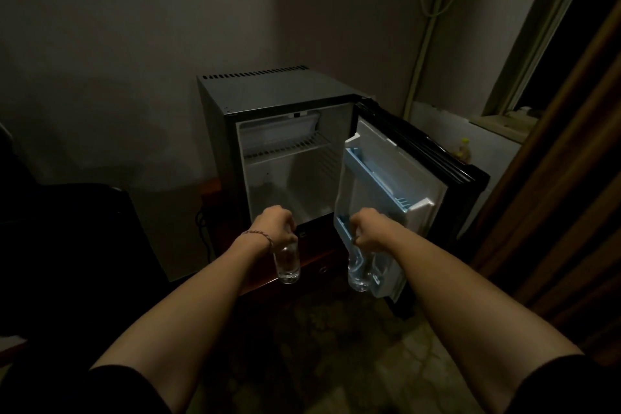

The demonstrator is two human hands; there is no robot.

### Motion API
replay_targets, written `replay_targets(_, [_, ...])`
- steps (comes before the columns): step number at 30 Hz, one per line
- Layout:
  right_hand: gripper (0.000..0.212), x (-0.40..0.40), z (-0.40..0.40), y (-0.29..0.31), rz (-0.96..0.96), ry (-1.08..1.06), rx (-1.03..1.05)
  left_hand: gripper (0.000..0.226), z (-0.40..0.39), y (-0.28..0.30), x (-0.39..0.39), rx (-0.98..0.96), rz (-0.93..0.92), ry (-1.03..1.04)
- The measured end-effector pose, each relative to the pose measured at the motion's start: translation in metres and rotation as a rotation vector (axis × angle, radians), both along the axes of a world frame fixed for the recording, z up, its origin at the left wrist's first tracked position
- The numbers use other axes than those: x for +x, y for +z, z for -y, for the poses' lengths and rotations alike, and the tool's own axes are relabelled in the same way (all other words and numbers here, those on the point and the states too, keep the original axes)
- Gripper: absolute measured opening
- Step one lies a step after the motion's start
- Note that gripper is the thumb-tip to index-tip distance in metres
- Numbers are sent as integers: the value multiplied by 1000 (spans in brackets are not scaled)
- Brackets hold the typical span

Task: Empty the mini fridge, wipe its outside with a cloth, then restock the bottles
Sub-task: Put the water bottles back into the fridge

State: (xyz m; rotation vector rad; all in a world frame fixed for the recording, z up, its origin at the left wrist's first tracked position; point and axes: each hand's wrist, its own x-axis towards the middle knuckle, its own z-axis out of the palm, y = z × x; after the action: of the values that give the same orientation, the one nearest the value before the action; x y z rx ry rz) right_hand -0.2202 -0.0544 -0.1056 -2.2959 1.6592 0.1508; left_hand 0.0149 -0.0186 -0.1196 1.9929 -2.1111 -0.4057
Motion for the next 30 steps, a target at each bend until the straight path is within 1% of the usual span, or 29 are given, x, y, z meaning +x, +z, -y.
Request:
replay_targets(7, [18, 30, 39, -7, 103, 41, 8, 24, 26, -6, 7, 51, -16, 53])
replay_targets(13, [29, 71, 107, -20, 92, 211, 11, 24, 75, -14, 20, 77, -21, 163])
replay_targets(18, [31, 99, 167, -29, 134, 283, 31, 24, 117, -17, 31, 90, -38, 299])
replay_targets(21, [29, 112, 196, -33, 158, 328, 35, 23, 138, -20, 33, 107, -64, 374])
replay_targets(25, [22, 129, 229, -39, 136, 367, 66, 21, 161, -23, 36, 132, -109, 468])
replay_targets(29, [21, 138, 247, -49, 113, 364, 168, 11, 174, -33, 39, 182, -128, 514])
replay_targets(30, [21, 140, 251, -52, 111, 367, 194, 12, 178, -36, 41, 192, -120, 514])
